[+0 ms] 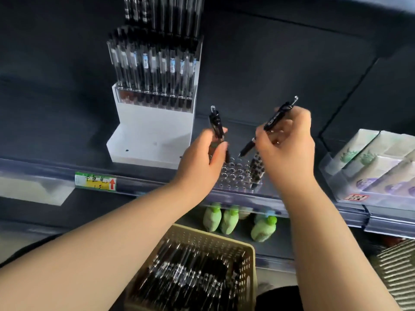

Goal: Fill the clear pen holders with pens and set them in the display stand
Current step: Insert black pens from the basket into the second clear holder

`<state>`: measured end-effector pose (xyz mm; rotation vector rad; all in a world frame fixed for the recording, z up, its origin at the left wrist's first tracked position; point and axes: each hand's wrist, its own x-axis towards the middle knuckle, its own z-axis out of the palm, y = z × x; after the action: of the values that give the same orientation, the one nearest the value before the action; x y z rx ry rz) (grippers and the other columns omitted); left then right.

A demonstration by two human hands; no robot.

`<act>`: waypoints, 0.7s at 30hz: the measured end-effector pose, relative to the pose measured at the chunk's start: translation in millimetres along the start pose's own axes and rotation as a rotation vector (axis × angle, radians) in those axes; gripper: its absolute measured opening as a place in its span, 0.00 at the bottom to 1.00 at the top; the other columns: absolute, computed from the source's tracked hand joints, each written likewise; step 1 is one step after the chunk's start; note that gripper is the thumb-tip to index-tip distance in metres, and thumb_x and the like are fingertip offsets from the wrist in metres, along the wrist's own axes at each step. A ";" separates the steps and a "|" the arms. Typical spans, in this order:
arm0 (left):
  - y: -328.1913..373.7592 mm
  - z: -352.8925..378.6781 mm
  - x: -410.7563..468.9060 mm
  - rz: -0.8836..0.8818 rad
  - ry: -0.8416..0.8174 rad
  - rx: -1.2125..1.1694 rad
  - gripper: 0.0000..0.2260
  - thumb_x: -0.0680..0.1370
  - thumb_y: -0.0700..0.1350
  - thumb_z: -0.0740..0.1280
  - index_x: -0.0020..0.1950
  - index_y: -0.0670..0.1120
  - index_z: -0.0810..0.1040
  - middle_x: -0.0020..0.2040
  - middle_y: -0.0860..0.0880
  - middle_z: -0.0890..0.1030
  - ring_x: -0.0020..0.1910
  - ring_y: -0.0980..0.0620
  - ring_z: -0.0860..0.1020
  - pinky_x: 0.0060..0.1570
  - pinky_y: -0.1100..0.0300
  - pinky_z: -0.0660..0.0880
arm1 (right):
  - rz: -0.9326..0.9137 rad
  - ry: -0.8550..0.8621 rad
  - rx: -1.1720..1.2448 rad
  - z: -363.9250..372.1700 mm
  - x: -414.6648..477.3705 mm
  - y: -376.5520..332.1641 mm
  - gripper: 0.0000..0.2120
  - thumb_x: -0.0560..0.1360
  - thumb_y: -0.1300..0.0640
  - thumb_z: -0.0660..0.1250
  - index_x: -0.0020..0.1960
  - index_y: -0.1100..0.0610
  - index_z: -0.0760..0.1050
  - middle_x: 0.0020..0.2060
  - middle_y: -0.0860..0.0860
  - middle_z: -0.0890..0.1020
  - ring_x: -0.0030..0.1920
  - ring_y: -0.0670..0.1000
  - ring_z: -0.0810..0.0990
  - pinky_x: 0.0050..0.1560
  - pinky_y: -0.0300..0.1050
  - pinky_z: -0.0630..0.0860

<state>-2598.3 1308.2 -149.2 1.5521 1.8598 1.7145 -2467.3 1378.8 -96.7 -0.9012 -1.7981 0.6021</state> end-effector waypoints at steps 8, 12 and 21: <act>1.4 19.2 48.4 -0.042 -0.026 -0.010 0.03 0.79 0.50 0.60 0.53 0.55 0.70 0.45 0.50 0.80 0.43 0.51 0.80 0.46 0.46 0.76 | 0.047 -0.108 -0.192 -2.7 53.3 16.6 0.11 0.77 0.48 0.60 0.40 0.53 0.71 0.38 0.51 0.81 0.43 0.53 0.79 0.42 0.44 0.71; -3.7 31.8 47.2 0.008 -0.046 0.020 0.05 0.79 0.46 0.62 0.52 0.48 0.75 0.46 0.50 0.78 0.43 0.52 0.79 0.44 0.53 0.76 | 0.010 -0.159 -0.257 -3.5 60.2 26.2 0.05 0.75 0.50 0.65 0.48 0.51 0.76 0.42 0.49 0.80 0.44 0.47 0.77 0.43 0.37 0.66; -4.8 39.2 43.1 0.112 -0.079 -0.016 0.12 0.76 0.44 0.65 0.55 0.57 0.67 0.42 0.57 0.77 0.37 0.59 0.76 0.35 0.73 0.68 | 0.077 -0.128 -0.232 1.2 64.9 36.8 0.07 0.73 0.55 0.68 0.50 0.49 0.74 0.34 0.41 0.76 0.34 0.37 0.74 0.33 0.20 0.65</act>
<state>-2592.2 1366.1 -144.6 1.7220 1.7487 1.6818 -2471.9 1452.7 -88.4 -1.1144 -1.9847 0.5165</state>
